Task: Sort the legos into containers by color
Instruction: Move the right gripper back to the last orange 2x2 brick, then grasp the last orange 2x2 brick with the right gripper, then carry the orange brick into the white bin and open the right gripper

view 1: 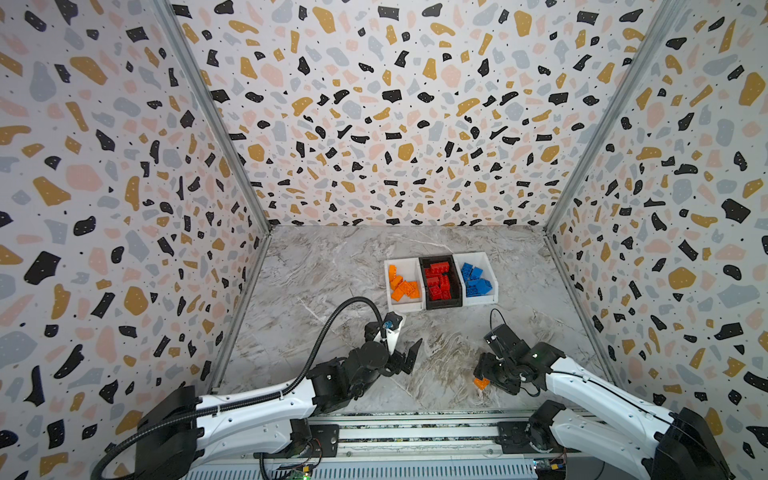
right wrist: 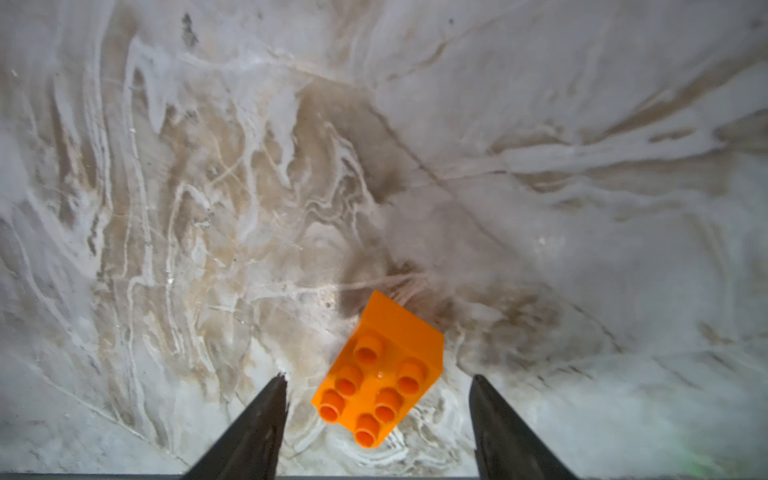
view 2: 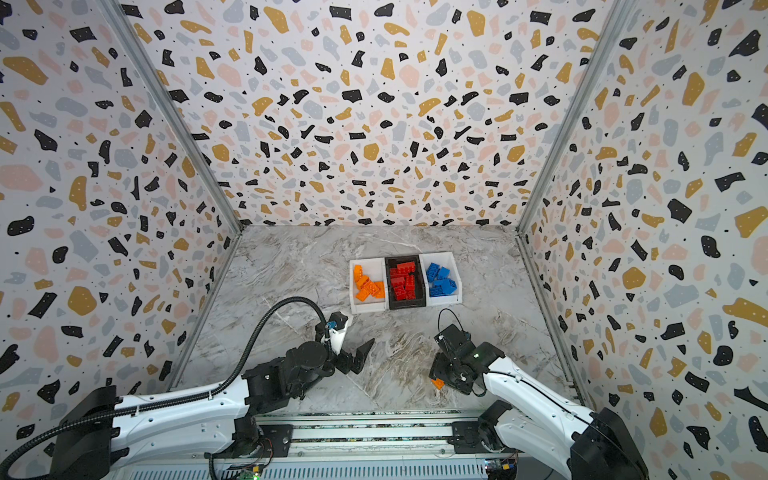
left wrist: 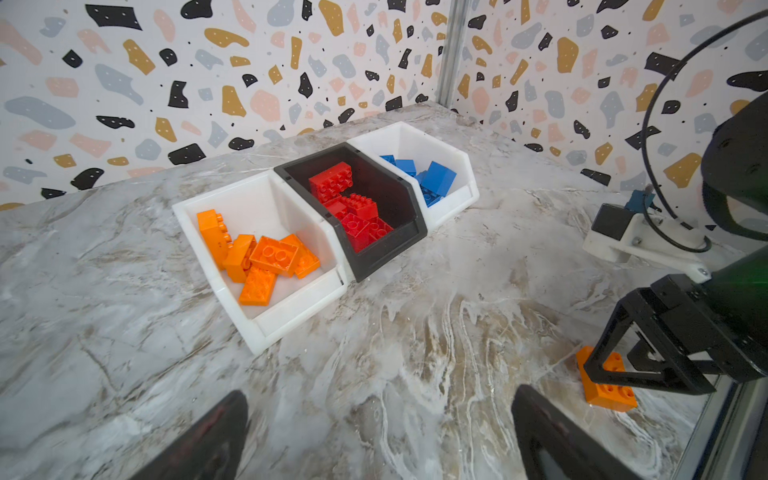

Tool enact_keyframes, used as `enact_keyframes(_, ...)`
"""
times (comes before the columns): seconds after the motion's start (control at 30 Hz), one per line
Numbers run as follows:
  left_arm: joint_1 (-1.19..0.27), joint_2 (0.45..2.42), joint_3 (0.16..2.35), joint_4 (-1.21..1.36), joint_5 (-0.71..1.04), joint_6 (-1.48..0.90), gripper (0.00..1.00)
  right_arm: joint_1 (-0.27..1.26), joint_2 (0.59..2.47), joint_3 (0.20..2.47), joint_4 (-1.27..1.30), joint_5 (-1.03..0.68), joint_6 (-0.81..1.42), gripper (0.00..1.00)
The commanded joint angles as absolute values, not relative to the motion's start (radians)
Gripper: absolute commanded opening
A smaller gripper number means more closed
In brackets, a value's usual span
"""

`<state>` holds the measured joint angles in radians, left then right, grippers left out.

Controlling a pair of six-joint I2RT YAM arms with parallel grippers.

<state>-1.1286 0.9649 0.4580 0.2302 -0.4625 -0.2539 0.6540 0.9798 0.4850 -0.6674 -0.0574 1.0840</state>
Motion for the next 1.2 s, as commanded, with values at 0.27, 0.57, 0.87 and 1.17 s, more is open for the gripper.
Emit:
enact_keyframes(0.27,-1.126,0.796,0.388,0.136,-0.548,-0.299,1.0,0.673,1.129,0.502,-0.604,-0.072,1.089,0.4)
enact_keyframes(0.57,-1.126,0.667,0.341,0.089,-0.687,-0.361,1.0,0.659,1.251,0.843,-0.641,-0.034,0.927,0.32)
enact_keyframes(0.87,-1.127,0.586,0.321,0.03,-0.83,-0.446,1.0,0.634,1.718,1.48,-0.578,-0.118,0.639,0.32)
enact_keyframes(1.17,-1.124,0.543,0.355,-0.053,-0.967,-0.477,1.0,0.63,2.134,1.997,-0.682,-0.168,0.5,0.38)
